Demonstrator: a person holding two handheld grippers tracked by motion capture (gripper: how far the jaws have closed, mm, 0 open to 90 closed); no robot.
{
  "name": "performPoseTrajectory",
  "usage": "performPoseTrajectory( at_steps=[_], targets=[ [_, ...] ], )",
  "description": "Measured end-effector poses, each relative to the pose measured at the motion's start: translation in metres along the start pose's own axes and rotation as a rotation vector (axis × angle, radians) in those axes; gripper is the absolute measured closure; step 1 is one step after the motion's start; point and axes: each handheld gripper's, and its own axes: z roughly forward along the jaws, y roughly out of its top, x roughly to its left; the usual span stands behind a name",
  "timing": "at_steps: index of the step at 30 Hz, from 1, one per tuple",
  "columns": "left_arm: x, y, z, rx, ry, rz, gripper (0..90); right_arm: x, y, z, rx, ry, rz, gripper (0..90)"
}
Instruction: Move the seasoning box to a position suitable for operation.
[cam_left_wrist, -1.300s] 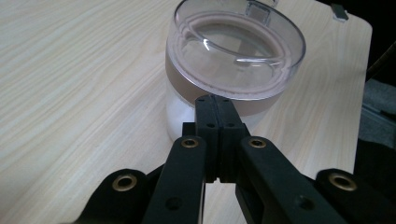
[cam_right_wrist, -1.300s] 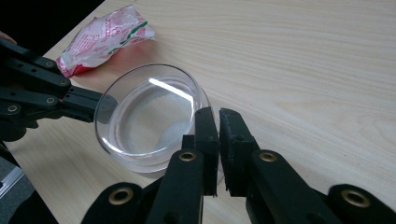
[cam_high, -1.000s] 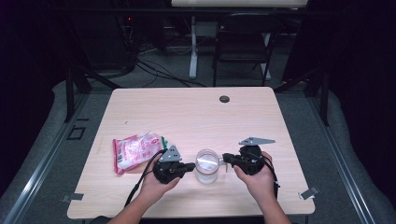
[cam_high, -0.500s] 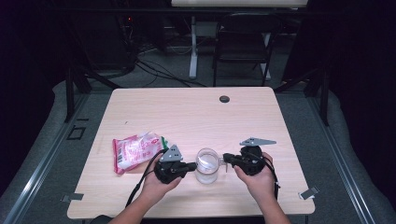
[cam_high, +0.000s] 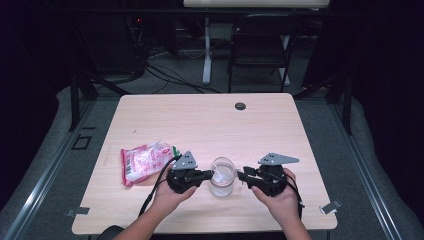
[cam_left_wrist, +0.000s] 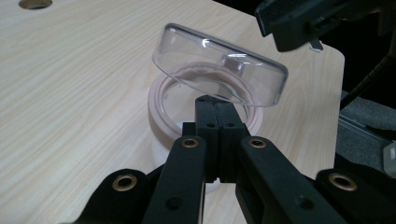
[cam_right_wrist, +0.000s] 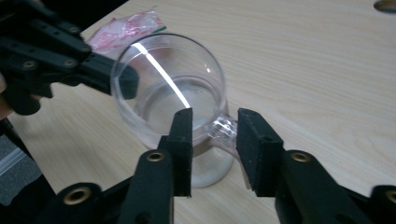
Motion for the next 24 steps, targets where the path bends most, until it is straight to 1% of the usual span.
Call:
performPoseTrajectory(
  at_steps=[1,2,3,4,5,6,7,8,9,12,13,14,15,16,17,18,19,20,21,22,23,24],
  targets=[
    [-0.001,0.002,0.000,0.003,0.001,0.006,90.0,0.000,0.000,0.000,0.000,0.000,0.000,63.8],
    [-0.001,0.005,0.001,0.009,0.005,0.021,90.0,0.004,-0.001,-0.002,0.000,0.005,-0.027,59.9],
    [-0.002,0.007,0.001,0.009,0.007,0.024,90.0,0.004,-0.001,-0.002,0.000,0.005,-0.027,59.9],
    [-0.004,0.011,0.001,0.007,0.007,0.031,90.0,0.008,-0.002,-0.003,-0.008,0.016,-0.041,57.4],
    [-0.004,0.011,0.001,0.007,0.007,0.031,90.0,0.008,-0.002,-0.003,-0.008,0.016,-0.041,57.4],
    [-0.005,0.014,0.001,-0.002,-0.002,0.034,90.0,0.011,-0.003,-0.004,-0.007,0.006,-0.058,54.9],
    [-0.005,0.014,0.001,-0.002,-0.002,0.034,90.0,0.011,-0.003,-0.004,-0.007,0.006,-0.058,54.9],
    [-0.006,0.016,0.002,-0.004,-0.002,0.040,90.0,0.016,-0.005,-0.005,-0.010,0.004,-0.064,52.1],
    [-0.006,0.016,0.002,-0.004,-0.002,0.040,90.0,0.016,-0.005,-0.005,-0.010,0.004,-0.064,52.1],
    [-0.006,0.019,0.003,-0.012,-0.009,0.025,90.0,0.023,-0.006,-0.003,0.000,0.001,-0.101,48.7],
    [-0.006,0.021,0.003,-0.010,-0.010,0.029,90.0,0.027,-0.006,-0.002,0.005,-0.007,-0.120,46.9],
    [-0.007,0.022,0.004,-0.011,-0.010,0.023,90.0,0.029,-0.007,0.000,0.006,-0.019,-0.134,46.5],
    [-0.007,0.024,0.003,-0.010,-0.008,0.029,90.0,0.030,-0.007,0.001,0.010,-0.026,-0.141,46.4],
    [-0.008,0.025,0.004,-0.013,-0.014,0.020,89.2,0.031,-0.007,0.003,0.014,-0.033,-0.148,46.1],
    [-0.009,0.027,0.004,-0.015,-0.014,0.019,88.0,0.032,-0.007,0.005,0.016,-0.041,-0.155,45.6],
    [-0.011,0.029,0.006,-0.024,-0.012,0.021,84.8,0.033,-0.008,0.009,0.024,-0.069,-0.168,46.9],
    [-0.011,0.029,0.006,-0.024,-0.012,0.021,84.1,0.033,-0.008,0.010,0.021,-0.072,-0.169,48.6],
    [-0.012,0.029,0.007,-0.025,-0.022,0.022,82.5,0.032,-0.009,0.013,0.005,-0.075,-0.163,48.2],
    [-0.013,0.029,0.009,-0.020,-0.015,0.031,82.5,0.032,-0.009,0.013,0.005,-0.075,-0.163,48.2],
    [-0.014,0.029,0.010,-0.019,0.006,0.042,78.0,0.030,-0.011,0.016,0.001,-0.090,-0.156,49.5],
    [-0.014,0.029,0.010,-0.019,0.006,0.042,78.0,0.030,-0.011,0.016,0.001,-0.090,-0.156,49.5],
    [-0.014,0.029,0.010,-0.015,0.004,0.049,77.7,0.029,-0.011,0.016,-0.006,-0.091,-0.145,49.8]
  ],
)
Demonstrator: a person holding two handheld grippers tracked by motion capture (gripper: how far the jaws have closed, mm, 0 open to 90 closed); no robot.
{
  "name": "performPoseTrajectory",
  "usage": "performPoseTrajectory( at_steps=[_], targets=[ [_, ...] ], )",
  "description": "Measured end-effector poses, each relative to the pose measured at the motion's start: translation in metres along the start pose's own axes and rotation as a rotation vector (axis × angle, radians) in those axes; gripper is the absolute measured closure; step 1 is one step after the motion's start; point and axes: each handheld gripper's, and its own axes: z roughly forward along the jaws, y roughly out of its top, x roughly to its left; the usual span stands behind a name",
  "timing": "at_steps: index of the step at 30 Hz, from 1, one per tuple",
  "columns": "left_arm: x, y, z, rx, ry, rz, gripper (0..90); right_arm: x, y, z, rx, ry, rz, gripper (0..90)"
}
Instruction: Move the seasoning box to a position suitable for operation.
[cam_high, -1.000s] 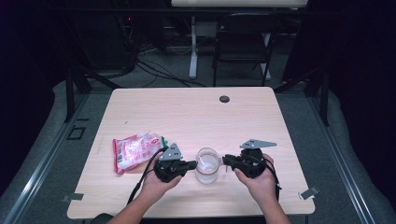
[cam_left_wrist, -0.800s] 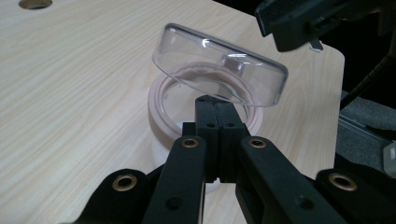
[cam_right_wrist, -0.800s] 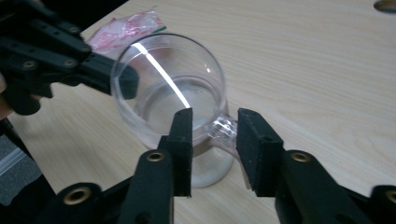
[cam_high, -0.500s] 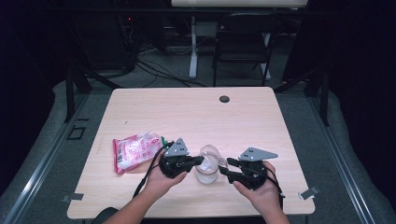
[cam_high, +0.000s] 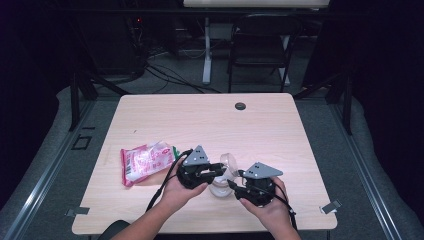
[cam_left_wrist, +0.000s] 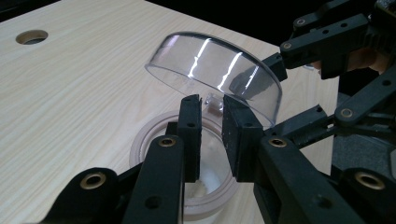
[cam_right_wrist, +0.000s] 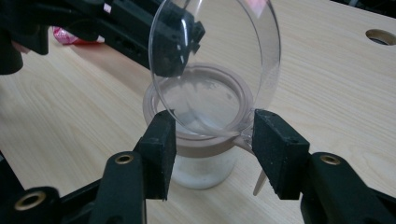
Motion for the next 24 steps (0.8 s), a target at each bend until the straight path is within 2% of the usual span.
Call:
performPoseTrajectory(
  at_steps=[7,13,16,20,24],
  targets=[
    [0.002,-0.001,0.000,-0.013,0.021,0.000,69.1,0.000,-0.001,0.000,-0.006,-0.006,-0.003,51.2],
    [0.010,-0.008,0.000,-0.013,0.106,-0.004,60.9,0.000,-0.001,-0.002,-0.009,-0.002,0.007,52.4],
    [0.015,-0.013,0.002,0.006,0.144,-0.010,58.1,-0.002,-0.001,-0.003,-0.011,0.003,0.019,53.5],
    [0.021,-0.017,0.005,0.026,0.140,-0.042,56.6,-0.005,-0.002,-0.004,-0.025,-0.001,0.033,57.3],
    [0.024,-0.020,0.006,0.030,0.163,-0.040,56.1,-0.009,-0.004,-0.007,-0.041,0.010,0.060,60.4]
  ],
)
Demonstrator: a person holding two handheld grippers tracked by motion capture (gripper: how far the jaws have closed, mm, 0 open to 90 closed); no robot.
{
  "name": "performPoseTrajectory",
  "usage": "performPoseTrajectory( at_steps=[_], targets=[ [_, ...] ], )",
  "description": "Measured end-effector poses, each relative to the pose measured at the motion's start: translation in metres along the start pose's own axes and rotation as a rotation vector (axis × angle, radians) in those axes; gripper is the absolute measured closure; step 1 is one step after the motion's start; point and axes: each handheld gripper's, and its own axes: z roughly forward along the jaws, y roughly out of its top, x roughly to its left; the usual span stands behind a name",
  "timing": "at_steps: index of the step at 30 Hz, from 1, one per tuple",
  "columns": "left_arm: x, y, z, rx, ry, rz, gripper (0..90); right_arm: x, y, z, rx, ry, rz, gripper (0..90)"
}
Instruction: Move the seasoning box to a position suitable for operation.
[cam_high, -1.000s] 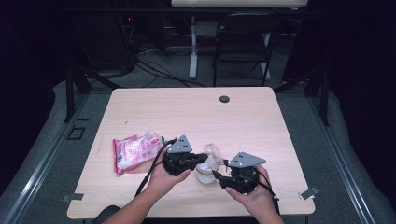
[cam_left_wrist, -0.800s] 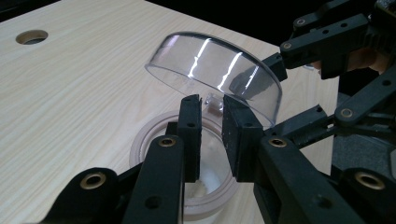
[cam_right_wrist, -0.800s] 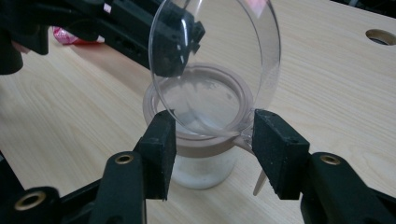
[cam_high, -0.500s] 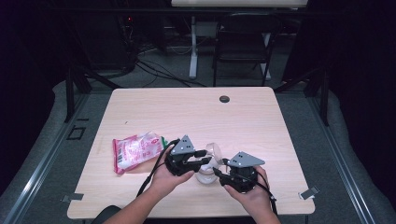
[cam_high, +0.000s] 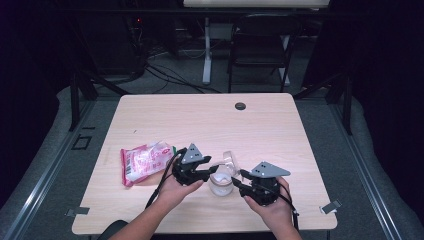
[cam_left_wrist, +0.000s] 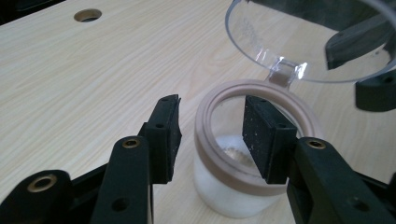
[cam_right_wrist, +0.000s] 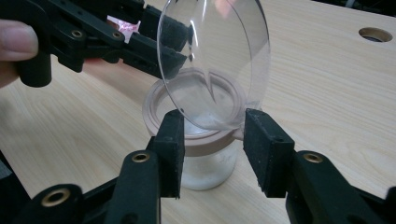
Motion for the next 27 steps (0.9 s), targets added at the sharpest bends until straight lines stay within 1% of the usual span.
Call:
performPoseTrajectory(
  at_steps=[3,6,7,8,10,12,13,20,22,27],
  targets=[
    [0.004,-0.002,0.001,0.001,-0.012,-0.024,54.8,-0.004,-0.001,-0.001,-0.001,0.009,0.018,62.5],
    [0.007,-0.006,0.005,0.015,-0.018,-0.053,54.4,-0.007,-0.003,-0.002,-0.006,0.015,0.037,64.6],
    [0.007,-0.007,0.006,0.018,-0.017,-0.058,54.4,-0.007,-0.003,-0.002,-0.006,0.015,0.037,64.6],
    [0.008,-0.008,0.007,0.024,-0.019,-0.054,54.6,-0.007,-0.003,-0.002,-0.008,0.015,0.039,65.2],
    [0.008,-0.009,0.008,0.028,-0.041,-0.067,56.0,-0.009,-0.003,-0.002,-0.011,0.015,0.044,66.9],
    [0.007,-0.009,0.009,0.022,-0.041,-0.066,57.2,-0.010,-0.004,-0.003,-0.020,0.009,0.044,68.3],
    [0.007,-0.009,0.009,0.025,-0.050,-0.062,58.8,-0.011,-0.004,-0.003,-0.021,0.012,0.050,68.9],
    [0.005,-0.010,0.011,0.016,-0.072,-0.056,65.5,-0.013,-0.004,-0.003,-0.037,0.006,0.058,69.5],
    [0.004,-0.010,0.011,0.013,-0.066,-0.051,66.0,-0.015,-0.003,-0.004,-0.035,0.003,0.056,69.6],
    [0.004,-0.010,0.011,0.011,-0.058,-0.039,66.2,-0.022,-0.004,-0.006,-0.044,-0.002,0.080,70.7]
  ],
)
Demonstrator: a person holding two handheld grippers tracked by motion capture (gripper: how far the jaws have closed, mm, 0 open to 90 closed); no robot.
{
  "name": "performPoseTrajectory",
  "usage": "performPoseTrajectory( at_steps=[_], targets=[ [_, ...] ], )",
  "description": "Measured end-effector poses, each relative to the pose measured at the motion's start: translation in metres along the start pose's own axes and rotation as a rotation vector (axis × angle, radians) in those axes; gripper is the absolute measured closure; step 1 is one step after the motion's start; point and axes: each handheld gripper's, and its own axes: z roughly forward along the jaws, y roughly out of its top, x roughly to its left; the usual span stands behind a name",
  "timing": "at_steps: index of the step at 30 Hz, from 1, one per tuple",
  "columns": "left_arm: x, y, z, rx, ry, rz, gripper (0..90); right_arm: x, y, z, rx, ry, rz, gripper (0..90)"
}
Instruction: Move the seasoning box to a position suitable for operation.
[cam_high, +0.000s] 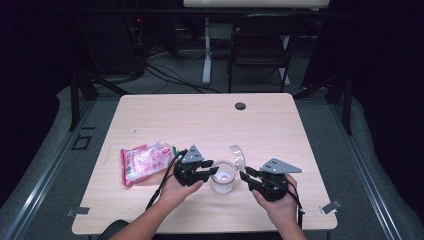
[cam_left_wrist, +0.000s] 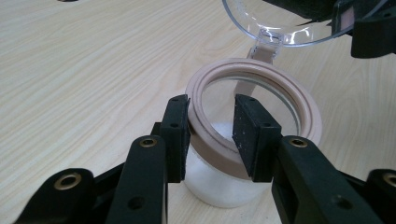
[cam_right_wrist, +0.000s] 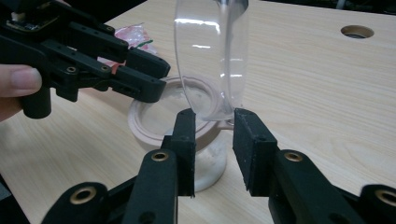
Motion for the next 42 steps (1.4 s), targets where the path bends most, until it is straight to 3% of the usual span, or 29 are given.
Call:
performPoseTrajectory(
  at_steps=[4,7,14,27,36,42],
  targets=[
    [-0.001,0.000,0.000,-0.001,0.004,0.001,66.3,-0.007,-0.001,-0.001,-0.003,-0.014,0.023,71.2],
    [-0.001,0.000,0.000,0.001,0.007,0.000,66.4,-0.012,-0.003,0.000,-0.011,0.024,0.060,71.1],
    [-0.001,0.000,0.000,-0.001,0.006,-0.005,66.4,-0.014,-0.011,0.003,-0.006,0.014,0.012,67.9],
    [0.000,0.002,-0.001,-0.008,0.003,-0.002,65.6,-0.020,-0.032,0.029,0.087,-0.022,-0.020,70.3],
    [0.001,0.001,-0.009,-0.034,0.004,-0.010,65.6,-0.028,-0.030,0.046,0.075,-0.044,0.006,75.1],
    [0.003,-0.002,-0.013,-0.034,-0.003,-0.018,65.6,-0.029,-0.030,0.054,0.081,-0.023,0.018,76.8]
  ],
)
